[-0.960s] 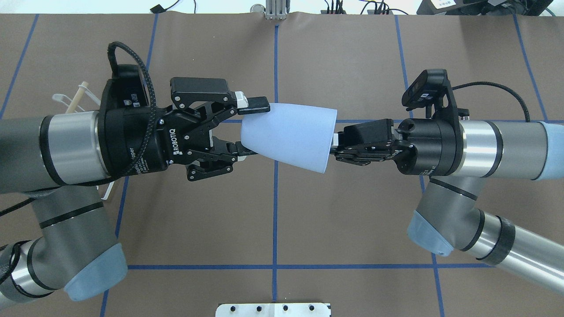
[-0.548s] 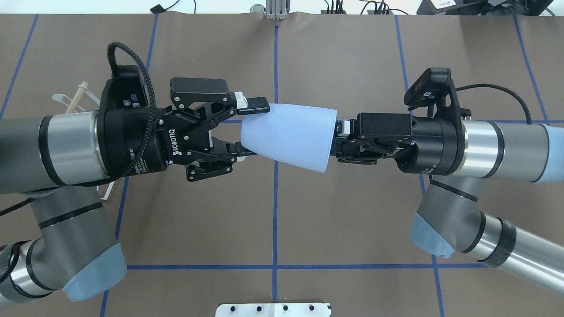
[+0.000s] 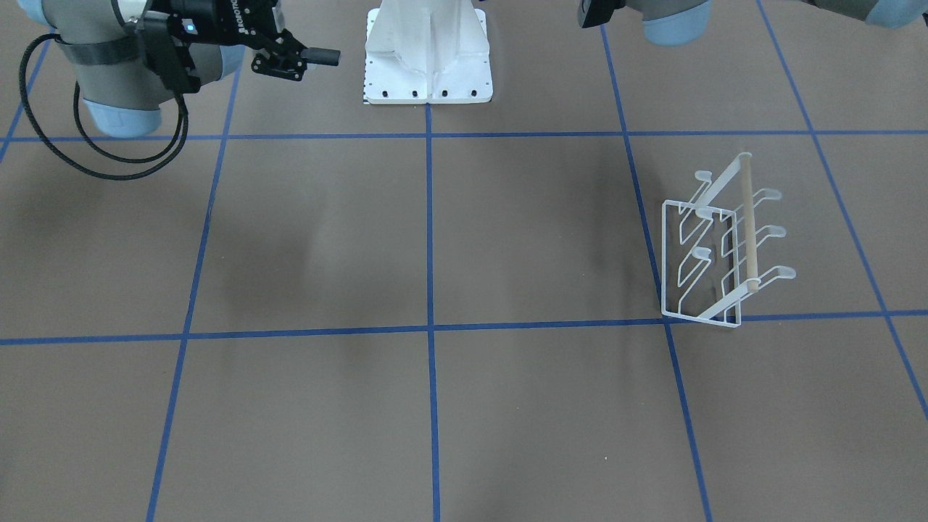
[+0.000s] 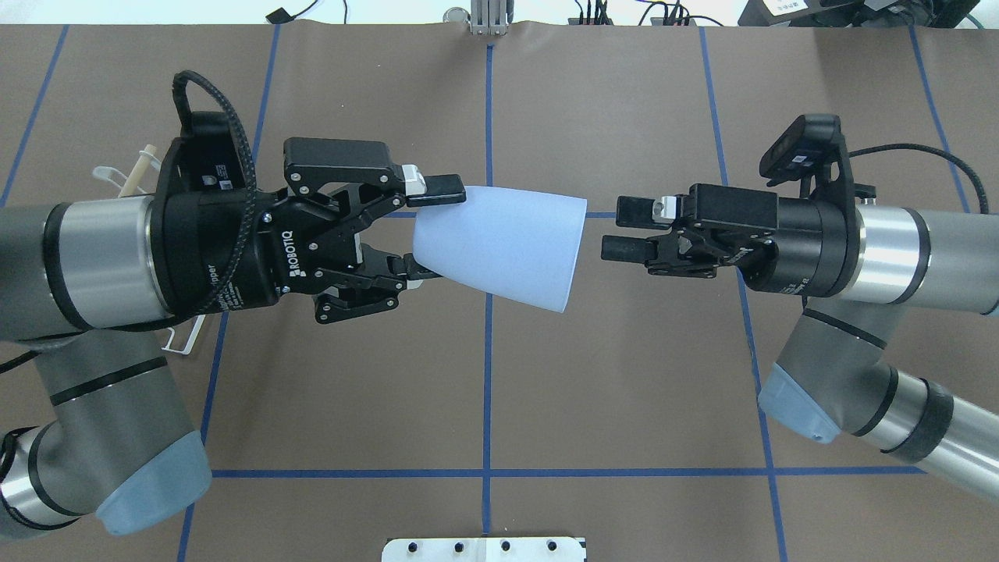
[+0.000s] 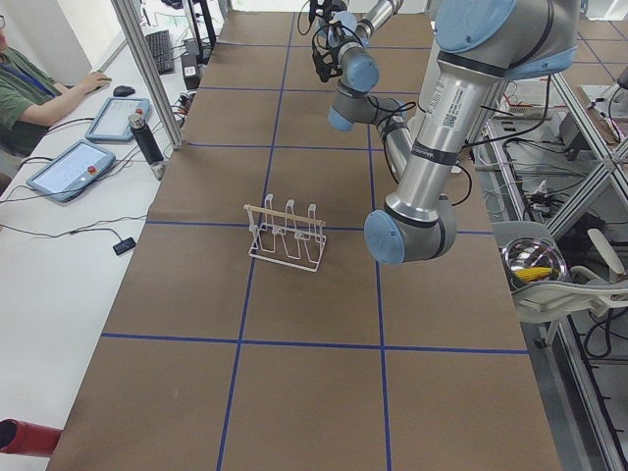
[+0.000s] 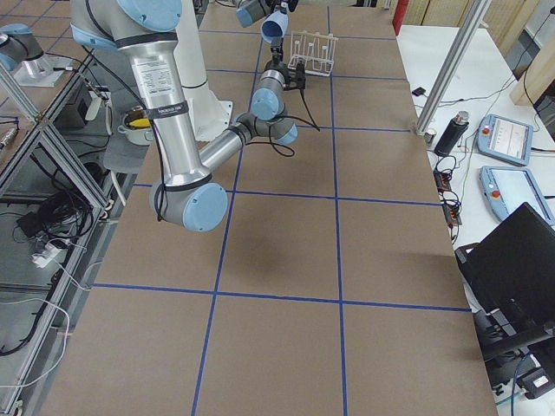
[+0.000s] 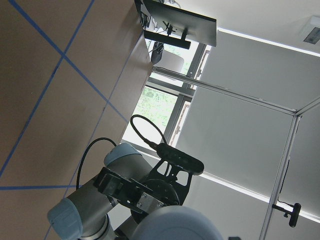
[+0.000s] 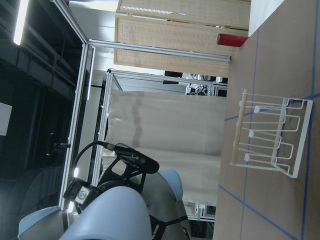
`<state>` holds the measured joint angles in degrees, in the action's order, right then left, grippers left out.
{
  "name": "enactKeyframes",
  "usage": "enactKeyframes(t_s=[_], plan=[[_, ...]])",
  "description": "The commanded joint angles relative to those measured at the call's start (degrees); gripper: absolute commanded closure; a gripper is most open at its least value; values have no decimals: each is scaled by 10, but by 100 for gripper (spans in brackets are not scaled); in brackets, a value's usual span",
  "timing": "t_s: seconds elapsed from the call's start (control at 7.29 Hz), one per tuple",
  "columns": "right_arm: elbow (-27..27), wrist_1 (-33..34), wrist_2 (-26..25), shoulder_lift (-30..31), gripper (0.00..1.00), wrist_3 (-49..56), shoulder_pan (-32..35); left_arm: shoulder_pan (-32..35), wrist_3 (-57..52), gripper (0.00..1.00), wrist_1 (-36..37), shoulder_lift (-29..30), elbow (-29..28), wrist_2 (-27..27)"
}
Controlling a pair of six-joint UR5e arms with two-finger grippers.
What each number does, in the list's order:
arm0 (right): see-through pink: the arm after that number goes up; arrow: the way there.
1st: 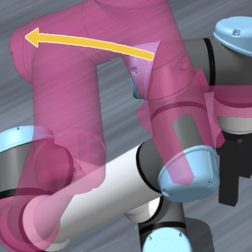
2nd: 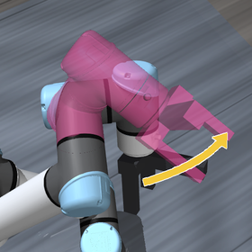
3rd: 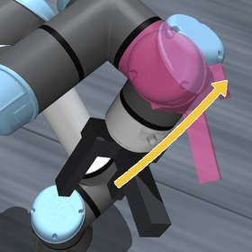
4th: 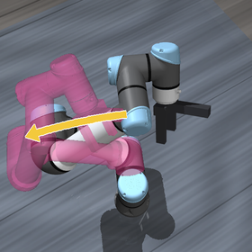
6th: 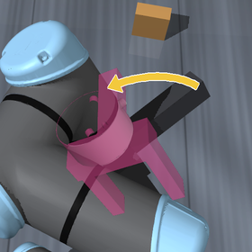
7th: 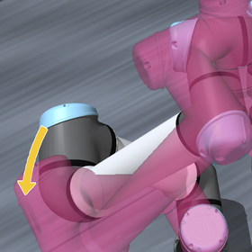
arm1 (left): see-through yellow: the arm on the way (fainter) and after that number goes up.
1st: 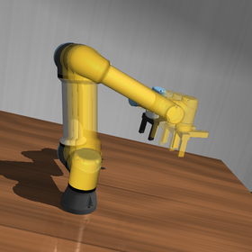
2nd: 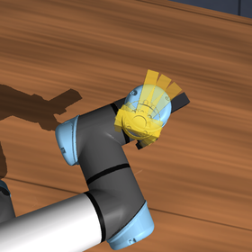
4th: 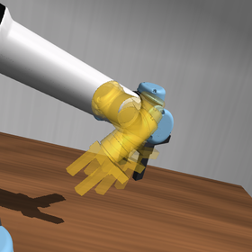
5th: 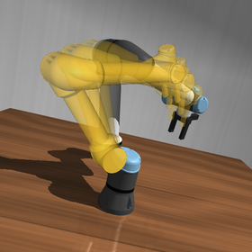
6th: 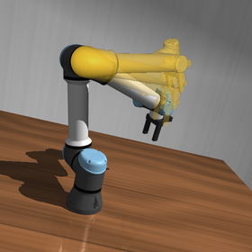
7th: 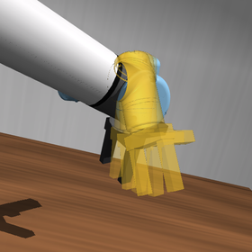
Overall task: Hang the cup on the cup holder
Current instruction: 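Open and withdraw the right gripper while the left gripper carries the cup toward the rack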
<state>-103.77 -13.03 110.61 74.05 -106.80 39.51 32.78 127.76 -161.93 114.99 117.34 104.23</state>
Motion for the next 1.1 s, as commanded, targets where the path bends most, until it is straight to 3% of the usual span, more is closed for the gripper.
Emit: enactKeyframes(t_s=[0.0, 0.14, 0.41, 0.69, 0.96], plan=[[29, 9, 38, 24, 0, 21, 70, 65, -13, 100, 54, -6, 0, 52], [73, 17, 70, 19, 0, 55, 117, 111, -72, 100, 106, -6, 0, 115], [139, 105, 98, 20, 0, 225, 198, 170, -179, 100, 213, -16, 1, 184], [158, 280, 101, 22, 0, 434, 250, 229, -259, 100, 229, -59, -2, 233], [158, 469, 114, 23, 0, 670, 300, 271, -372, 100, 301, -77, 4, 254]])
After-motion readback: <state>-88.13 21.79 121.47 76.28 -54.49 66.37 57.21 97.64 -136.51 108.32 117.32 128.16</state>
